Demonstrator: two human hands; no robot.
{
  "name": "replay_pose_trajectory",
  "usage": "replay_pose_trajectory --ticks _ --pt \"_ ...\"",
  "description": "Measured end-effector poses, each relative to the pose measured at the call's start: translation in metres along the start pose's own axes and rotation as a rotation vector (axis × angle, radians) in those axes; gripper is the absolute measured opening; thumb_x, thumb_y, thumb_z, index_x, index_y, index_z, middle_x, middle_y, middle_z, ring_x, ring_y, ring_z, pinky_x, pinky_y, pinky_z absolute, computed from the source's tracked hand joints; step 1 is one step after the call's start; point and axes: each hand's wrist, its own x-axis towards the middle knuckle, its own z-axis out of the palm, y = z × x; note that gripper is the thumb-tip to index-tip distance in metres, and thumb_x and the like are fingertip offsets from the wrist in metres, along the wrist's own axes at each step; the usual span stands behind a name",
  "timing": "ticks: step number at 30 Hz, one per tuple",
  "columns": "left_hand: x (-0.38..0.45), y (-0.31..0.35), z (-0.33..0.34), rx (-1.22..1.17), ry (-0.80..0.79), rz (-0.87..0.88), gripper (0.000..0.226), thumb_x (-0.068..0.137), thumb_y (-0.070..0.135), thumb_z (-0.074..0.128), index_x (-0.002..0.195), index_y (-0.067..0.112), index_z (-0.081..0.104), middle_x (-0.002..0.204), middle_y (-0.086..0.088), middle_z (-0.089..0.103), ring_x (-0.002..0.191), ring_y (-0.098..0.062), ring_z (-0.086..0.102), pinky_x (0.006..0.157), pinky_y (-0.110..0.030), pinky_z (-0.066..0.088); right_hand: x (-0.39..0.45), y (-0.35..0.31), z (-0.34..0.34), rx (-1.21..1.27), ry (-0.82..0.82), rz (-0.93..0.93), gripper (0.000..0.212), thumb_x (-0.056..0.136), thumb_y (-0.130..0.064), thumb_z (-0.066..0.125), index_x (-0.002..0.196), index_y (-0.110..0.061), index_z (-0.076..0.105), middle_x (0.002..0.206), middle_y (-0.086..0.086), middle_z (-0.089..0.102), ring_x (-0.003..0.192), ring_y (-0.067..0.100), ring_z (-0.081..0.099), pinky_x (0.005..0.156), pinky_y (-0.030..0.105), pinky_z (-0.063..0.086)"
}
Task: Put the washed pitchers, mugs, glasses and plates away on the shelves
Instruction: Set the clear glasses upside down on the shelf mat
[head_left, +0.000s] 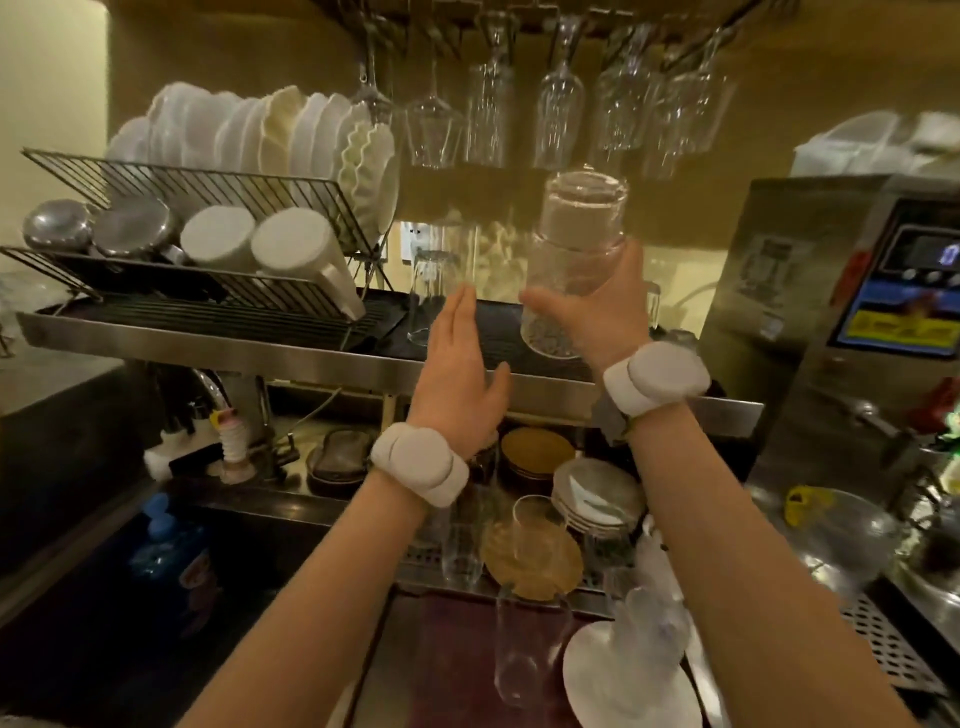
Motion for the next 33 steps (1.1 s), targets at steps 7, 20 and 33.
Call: replay_pose_trajectory --ticks 7,20,33 --pt "0.072 -0.032 0.022 -0.101 -0.172 -0.197 0.064 0.093 0.009 0.044 0.148 0.013 0.011 0.153 -0.005 0.022 0.139 -0.022 0.026 0.108 -0.029 0.029 0.091 0.032 0.025 -0.024 0.053 0.098 0.078 0.069 -0.021 0.081 0.125 -0.005 0.029 0.119 0.006 0.048 0.104 0.016 0.049 0.086 0.019 0.039" --pt "0.129 -0.08 0.076 -0.156 -0.286 -0.538 0.036 0.094 0.017 0.042 0.129 0.012 0.048 0.125 -0.011 0.056 0.106 -0.025 0.057 0.073 -0.025 0.041 0.171 0.128 0.094 -0.267 -0.053 0.346 0.106 0.076 -0.031 0.075 0.146 -0.001 0.002 0.15 0.016 0.028 0.137 0.031 0.031 0.108 0.038 0.031" --pt "0.124 -0.072 0.079 0.013 -0.3 -0.491 0.027 0.094 0.018 0.039 0.116 0.011 0.051 0.114 -0.013 0.057 0.096 -0.03 0.059 0.076 -0.036 0.047 0.184 0.163 0.124 -0.421 -0.124 0.41 0.094 0.08 -0.037 0.07 0.141 0.004 0.009 0.144 0.017 0.036 0.129 0.03 0.041 0.101 0.035 0.033"
